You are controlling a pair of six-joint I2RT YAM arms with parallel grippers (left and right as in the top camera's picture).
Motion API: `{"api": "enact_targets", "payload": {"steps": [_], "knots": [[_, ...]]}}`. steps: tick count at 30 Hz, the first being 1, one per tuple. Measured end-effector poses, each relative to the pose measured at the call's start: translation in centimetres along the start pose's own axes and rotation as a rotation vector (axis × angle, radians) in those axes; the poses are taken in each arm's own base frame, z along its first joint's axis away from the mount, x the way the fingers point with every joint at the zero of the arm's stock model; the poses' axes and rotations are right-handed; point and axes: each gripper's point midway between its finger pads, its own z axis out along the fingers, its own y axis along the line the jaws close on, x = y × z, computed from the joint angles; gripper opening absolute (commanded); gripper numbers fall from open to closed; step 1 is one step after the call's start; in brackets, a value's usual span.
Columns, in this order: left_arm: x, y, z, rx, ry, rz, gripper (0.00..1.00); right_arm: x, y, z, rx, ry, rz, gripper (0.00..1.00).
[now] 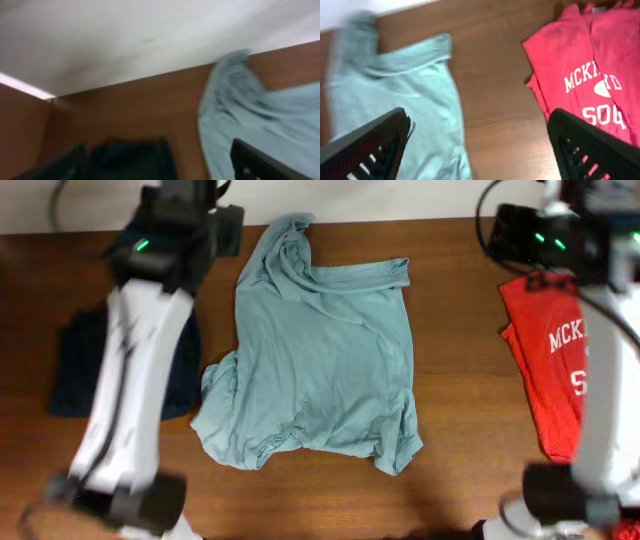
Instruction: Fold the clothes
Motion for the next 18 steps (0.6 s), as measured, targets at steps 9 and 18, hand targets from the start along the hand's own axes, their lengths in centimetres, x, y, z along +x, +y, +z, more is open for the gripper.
{"api": "enact_targets", "payload": {"steps": [9,18], "knots": [[5.6,-0.2,-10.7,0.246,0.122,-0.112,0.74,6.3,-0.4,-8.4,-0.059,0.083,0.011,0.89],[19.1,-7.2,0.7,0.286,0.621,-0.168,0.72,15.3,0.3,4.8,-0.064,0.510,0.032,0.82]]}}
